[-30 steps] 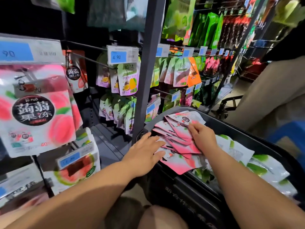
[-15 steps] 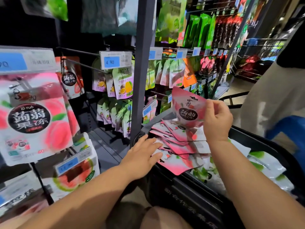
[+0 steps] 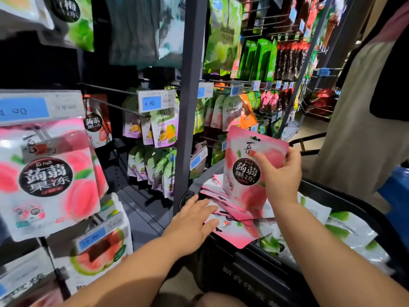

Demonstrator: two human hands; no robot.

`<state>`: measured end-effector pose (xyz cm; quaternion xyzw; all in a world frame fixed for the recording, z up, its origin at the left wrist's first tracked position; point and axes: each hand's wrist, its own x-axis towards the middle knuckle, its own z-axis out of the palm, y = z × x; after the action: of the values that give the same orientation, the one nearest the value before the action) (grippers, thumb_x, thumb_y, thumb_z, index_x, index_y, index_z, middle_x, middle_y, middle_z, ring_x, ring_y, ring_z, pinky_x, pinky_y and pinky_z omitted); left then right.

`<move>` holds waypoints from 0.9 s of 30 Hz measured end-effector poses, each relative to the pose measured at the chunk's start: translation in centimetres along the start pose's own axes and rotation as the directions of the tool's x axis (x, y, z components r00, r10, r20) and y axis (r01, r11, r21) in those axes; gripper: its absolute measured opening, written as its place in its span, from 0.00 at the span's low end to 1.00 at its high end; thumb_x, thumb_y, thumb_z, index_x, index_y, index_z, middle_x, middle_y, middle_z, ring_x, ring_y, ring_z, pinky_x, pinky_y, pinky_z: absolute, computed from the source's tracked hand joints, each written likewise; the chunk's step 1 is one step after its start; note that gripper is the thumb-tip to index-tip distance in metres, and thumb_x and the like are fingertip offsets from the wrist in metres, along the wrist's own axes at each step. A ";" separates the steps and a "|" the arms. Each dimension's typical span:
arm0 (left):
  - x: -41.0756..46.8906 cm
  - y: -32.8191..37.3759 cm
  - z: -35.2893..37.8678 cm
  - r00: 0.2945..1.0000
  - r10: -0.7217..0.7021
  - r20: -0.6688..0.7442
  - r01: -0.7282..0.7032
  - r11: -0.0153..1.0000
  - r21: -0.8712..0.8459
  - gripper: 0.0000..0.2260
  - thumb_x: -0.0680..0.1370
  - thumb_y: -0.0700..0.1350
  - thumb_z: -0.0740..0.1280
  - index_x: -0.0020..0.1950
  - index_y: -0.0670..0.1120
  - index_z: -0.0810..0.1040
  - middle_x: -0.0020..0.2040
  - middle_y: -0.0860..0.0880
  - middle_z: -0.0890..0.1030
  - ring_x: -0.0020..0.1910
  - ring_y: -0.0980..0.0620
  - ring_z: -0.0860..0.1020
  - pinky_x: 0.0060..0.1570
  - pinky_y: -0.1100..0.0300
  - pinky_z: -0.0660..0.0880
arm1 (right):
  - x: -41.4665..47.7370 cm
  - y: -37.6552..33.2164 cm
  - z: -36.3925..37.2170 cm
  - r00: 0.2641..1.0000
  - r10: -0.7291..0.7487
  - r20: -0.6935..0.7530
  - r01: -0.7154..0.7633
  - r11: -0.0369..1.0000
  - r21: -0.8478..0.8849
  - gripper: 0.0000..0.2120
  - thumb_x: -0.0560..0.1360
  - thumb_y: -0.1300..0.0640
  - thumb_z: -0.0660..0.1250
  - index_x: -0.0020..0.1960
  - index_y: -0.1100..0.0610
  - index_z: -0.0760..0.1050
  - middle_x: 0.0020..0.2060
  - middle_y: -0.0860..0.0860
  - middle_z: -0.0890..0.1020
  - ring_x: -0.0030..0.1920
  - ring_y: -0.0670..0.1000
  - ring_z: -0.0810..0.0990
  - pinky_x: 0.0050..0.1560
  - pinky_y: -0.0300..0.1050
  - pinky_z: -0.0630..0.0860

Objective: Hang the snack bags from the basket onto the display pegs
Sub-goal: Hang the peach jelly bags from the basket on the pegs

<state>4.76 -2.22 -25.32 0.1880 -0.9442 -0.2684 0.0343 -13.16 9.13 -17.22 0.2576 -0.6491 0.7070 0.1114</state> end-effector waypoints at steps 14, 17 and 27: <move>-0.1 0.3 -0.7 0.987 -0.092 -0.135 0.043 0.945 -0.325 0.20 0.80 0.60 0.59 0.72 0.57 0.68 0.73 0.56 0.67 0.76 0.53 0.59 0.73 0.51 0.61 | -1.3 0.0 0.7 0.919 0.303 0.252 -0.333 0.938 0.090 0.06 0.75 0.59 0.72 0.50 0.53 0.79 0.48 0.52 0.86 0.51 0.53 0.85 0.55 0.53 0.80; -0.7 1.5 -2.0 0.945 -0.212 -0.248 0.009 0.777 -0.629 0.15 0.77 0.61 0.65 0.61 0.57 0.72 0.58 0.58 0.78 0.58 0.56 0.76 0.56 0.59 0.73 | -2.2 -1.5 1.5 0.872 0.307 0.380 -0.391 0.905 0.166 0.06 0.76 0.64 0.70 0.49 0.55 0.78 0.42 0.51 0.86 0.42 0.49 0.85 0.41 0.41 0.80; -1.2 0.9 -2.5 0.984 -0.108 -0.140 -0.111 0.242 -0.964 0.26 0.63 0.46 0.79 0.60 0.44 0.82 0.56 0.42 0.84 0.58 0.42 0.81 0.65 0.43 0.72 | -2.8 -1.8 3.2 0.801 0.241 0.549 -0.246 0.967 -0.066 0.11 0.73 0.58 0.75 0.52 0.60 0.79 0.45 0.60 0.85 0.44 0.55 0.83 0.49 0.54 0.79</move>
<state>6.01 -2.26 -22.70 0.1490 -0.5714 -0.7745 0.2267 -9.21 6.75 -17.05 0.3657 -0.6782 0.6134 -0.1733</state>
